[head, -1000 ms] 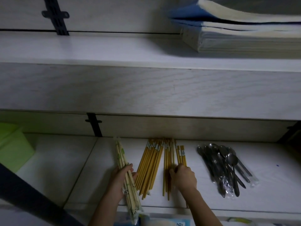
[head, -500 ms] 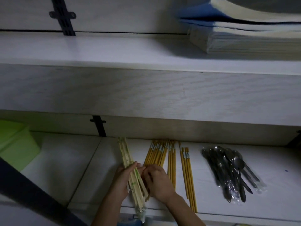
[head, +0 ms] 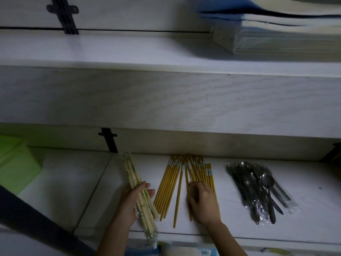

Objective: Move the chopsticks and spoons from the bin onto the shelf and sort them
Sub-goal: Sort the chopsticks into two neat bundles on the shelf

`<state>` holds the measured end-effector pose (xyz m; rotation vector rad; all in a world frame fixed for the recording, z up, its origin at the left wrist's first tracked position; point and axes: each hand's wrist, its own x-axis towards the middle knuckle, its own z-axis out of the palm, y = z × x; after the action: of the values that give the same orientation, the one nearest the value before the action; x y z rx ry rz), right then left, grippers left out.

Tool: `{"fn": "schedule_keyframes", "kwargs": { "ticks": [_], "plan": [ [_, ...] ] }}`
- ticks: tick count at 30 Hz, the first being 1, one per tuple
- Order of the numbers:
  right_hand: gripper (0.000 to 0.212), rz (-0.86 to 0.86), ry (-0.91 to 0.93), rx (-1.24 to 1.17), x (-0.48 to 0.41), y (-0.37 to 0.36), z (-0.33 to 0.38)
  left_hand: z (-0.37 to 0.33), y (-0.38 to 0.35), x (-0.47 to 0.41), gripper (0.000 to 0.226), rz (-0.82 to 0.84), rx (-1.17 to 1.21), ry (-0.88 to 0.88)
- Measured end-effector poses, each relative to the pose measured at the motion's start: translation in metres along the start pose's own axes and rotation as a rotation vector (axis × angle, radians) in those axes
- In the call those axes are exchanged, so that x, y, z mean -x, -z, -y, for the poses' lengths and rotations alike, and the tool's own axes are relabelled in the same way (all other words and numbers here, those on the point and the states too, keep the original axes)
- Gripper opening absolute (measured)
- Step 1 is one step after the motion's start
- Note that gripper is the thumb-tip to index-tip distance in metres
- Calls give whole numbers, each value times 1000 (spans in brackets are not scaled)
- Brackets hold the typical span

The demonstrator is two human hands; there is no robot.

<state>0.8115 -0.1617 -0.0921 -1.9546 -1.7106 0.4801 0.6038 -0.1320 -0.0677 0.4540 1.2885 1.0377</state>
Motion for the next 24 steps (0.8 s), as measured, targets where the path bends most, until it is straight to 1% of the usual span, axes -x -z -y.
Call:
{"fn": "schedule_keyframes", "kwargs": {
  "ticks": [4, 8, 10, 14, 17, 18, 20, 24],
  "plan": [
    [37, -17, -67, -9, -1, 6, -7, 0, -1, 1, 35, -3, -25, 3],
    [38, -25, -57, 22, 2, 8, -5, -1, -1, 1, 31, -5, -23, 9],
    [41, -38, -82, 80, 4, 8, -4, -1, -1, 1, 27, -2, -22, 12],
    [42, -6, -121, 290, 5, 15, -3, -1, -1, 1, 17, -4, -28, -2],
    [32, -32, -107, 301, 6, 14, -2, 1, -1, 1, 12, -7, -51, -14],
    [32, -44, -106, 301, 6, 13, 0, 1, -1, 2, 10, -6, -63, -21],
    [36, -8, -113, 341, 5, 11, 3, 1, -3, 4, 11, -2, -97, -25],
    [33, 95, -182, 383, -2, 13, 10, 2, -6, 6, 15, 15, -131, -1]
  ]
}}
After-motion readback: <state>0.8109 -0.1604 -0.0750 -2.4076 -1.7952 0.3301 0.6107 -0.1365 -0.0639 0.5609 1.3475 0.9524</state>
